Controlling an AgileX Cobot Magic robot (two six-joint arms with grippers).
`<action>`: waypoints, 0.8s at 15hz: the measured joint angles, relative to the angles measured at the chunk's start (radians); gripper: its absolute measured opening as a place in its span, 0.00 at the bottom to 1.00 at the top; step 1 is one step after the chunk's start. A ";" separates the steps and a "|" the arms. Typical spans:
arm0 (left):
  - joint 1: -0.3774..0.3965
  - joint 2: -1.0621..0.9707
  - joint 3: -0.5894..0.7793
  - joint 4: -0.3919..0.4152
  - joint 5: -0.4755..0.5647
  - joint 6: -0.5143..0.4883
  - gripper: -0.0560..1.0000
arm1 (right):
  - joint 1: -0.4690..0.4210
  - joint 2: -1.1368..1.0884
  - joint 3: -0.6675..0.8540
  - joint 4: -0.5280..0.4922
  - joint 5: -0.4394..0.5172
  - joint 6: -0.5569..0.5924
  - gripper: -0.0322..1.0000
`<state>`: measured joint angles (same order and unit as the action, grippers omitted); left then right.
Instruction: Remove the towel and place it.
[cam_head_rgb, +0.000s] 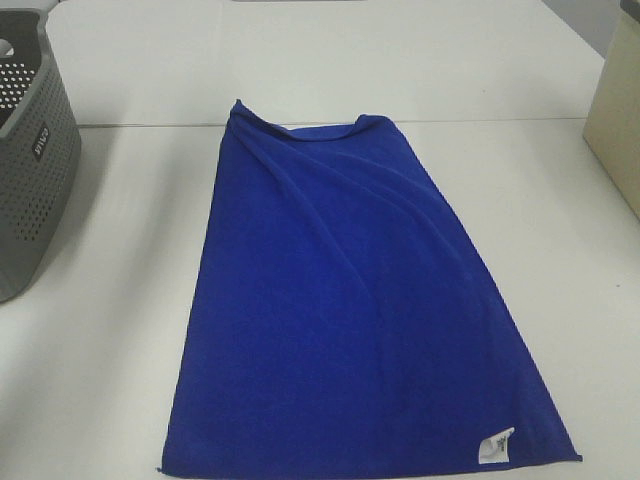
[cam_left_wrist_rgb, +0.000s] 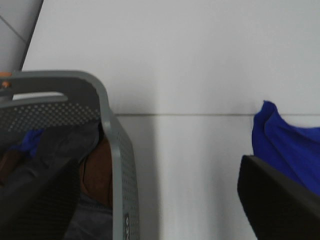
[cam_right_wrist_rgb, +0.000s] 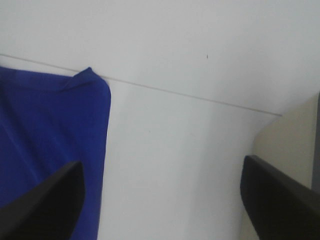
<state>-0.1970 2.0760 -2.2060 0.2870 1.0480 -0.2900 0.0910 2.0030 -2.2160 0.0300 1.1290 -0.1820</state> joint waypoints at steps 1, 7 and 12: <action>0.004 -0.009 0.000 -0.031 0.061 0.025 0.82 | 0.000 -0.018 0.000 -0.012 0.058 0.020 0.84; -0.005 -0.273 0.264 -0.088 0.157 0.058 0.80 | 0.000 -0.348 0.325 0.004 0.086 0.099 0.84; -0.005 -0.861 0.866 -0.078 -0.063 0.004 0.80 | 0.000 -0.821 0.782 0.012 0.088 0.122 0.83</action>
<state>-0.2020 1.2150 -1.3400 0.2090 0.9850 -0.2860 0.0910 1.1820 -1.4340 0.0420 1.2170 -0.0600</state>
